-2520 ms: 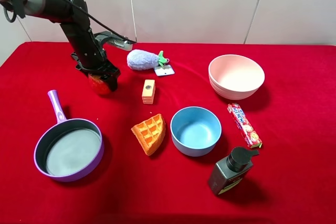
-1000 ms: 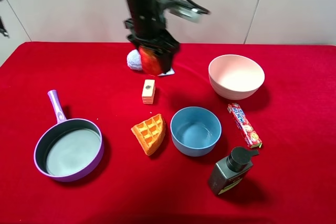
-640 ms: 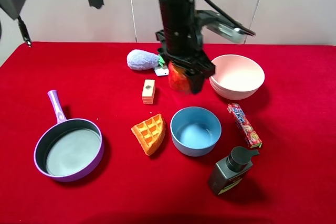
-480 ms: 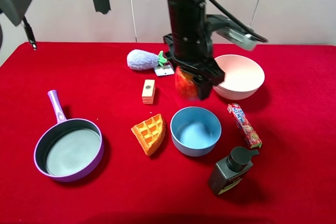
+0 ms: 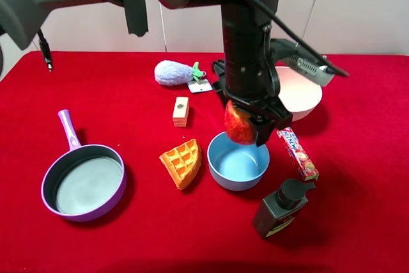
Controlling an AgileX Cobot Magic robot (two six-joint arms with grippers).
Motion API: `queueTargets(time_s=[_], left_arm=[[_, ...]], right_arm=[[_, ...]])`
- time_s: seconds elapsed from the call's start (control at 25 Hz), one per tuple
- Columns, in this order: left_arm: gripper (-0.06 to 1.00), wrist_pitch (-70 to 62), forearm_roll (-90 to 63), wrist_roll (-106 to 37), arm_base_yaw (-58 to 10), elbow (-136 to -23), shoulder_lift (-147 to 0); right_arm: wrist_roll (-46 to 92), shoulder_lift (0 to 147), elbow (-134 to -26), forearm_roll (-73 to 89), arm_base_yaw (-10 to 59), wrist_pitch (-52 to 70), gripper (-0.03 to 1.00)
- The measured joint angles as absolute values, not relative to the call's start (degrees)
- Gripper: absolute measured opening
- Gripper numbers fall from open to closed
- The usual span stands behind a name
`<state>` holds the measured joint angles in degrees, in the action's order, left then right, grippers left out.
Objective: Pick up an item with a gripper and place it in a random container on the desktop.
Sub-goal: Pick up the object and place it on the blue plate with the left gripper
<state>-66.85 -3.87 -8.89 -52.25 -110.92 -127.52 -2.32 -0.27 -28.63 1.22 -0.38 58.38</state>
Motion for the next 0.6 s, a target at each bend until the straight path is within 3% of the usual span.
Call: queueTargets(time_s=[0.6], left_arm=[[0.71, -66.9, -4.0, -8.4, -52.3, -109.4, -127.5]], right_arm=[[-2.3, -0.3, -28.6, 1.2, -0.4, 58.4, 0.69]])
